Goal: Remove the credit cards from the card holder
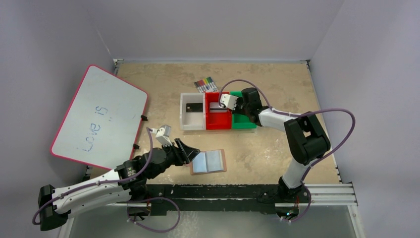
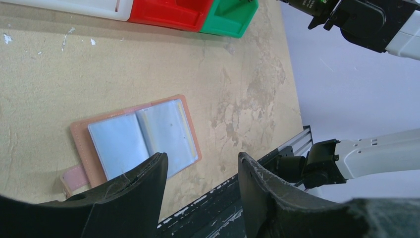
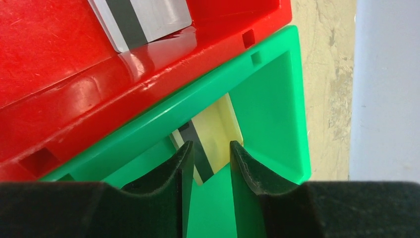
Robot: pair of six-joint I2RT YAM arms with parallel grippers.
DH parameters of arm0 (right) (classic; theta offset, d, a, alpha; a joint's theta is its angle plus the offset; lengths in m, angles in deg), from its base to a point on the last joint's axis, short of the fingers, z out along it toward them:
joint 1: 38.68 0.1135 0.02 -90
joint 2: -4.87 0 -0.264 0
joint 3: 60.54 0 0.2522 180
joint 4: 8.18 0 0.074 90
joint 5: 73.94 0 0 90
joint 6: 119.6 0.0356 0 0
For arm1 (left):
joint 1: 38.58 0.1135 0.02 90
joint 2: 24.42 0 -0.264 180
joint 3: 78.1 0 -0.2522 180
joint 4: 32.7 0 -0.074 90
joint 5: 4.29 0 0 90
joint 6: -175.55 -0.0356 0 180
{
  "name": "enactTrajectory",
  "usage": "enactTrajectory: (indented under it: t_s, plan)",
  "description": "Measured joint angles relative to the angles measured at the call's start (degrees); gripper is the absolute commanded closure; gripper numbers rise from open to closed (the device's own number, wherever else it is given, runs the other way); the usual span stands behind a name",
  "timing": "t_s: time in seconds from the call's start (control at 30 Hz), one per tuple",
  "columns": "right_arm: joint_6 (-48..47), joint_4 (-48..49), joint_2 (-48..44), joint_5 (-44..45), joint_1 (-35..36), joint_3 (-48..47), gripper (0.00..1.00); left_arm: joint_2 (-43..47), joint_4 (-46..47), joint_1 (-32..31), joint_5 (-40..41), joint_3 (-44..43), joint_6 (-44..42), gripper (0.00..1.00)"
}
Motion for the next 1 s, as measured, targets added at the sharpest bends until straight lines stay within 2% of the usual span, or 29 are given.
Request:
enactTrajectory:
  t_s: [0.27, 0.43, 0.6, 0.67, 0.73, 0.83, 0.9, 1.0]
  plan:
    - [2.16, 0.00, -0.87, 0.13, -0.81, 0.00, 0.64, 0.00, 0.00, 0.00, -0.02, 0.00, 0.02, 0.47]
    - [8.57, 0.55, -6.10, -0.22, -0.90, 0.15, 0.57, 0.00, 0.00, 0.00, -0.02, 0.00, 0.02, 0.47]
    - [24.68, 4.33, -17.11, 1.73, -0.90, 0.28, 0.41, -0.50, 0.02, 0.00, -0.02, -0.02, 0.02, 0.47]
    - [34.47, 3.91, -22.21, 2.38, -0.90, 0.28, 0.21, -1.14, 0.07, 0.00, -0.02, 0.00, 0.04, 0.46]
    - [44.59, 1.75, -26.25, 2.36, -0.92, 0.11, 0.16, -2.27, 0.11, 0.00, 0.00, -0.02, 0.11, 0.47]
    - [55.95, -2.82, -29.18, -2.29, -1.07, 0.13, 0.16, -5.09, 0.11, 0.00, -0.02, -0.37, 0.20, 0.47]
    - [62.23, -3.93, -30.25, -6.73, -1.07, 1.92, 0.23, -7.19, 0.09, 0.00, -0.02, -0.87, 0.22, 0.47]
    - [73.55, -3.21, -33.68, -13.16, -1.03, 10.36, 0.33, -9.94, -0.09, 0.00, 0.02, -1.18, 0.70, 0.47]
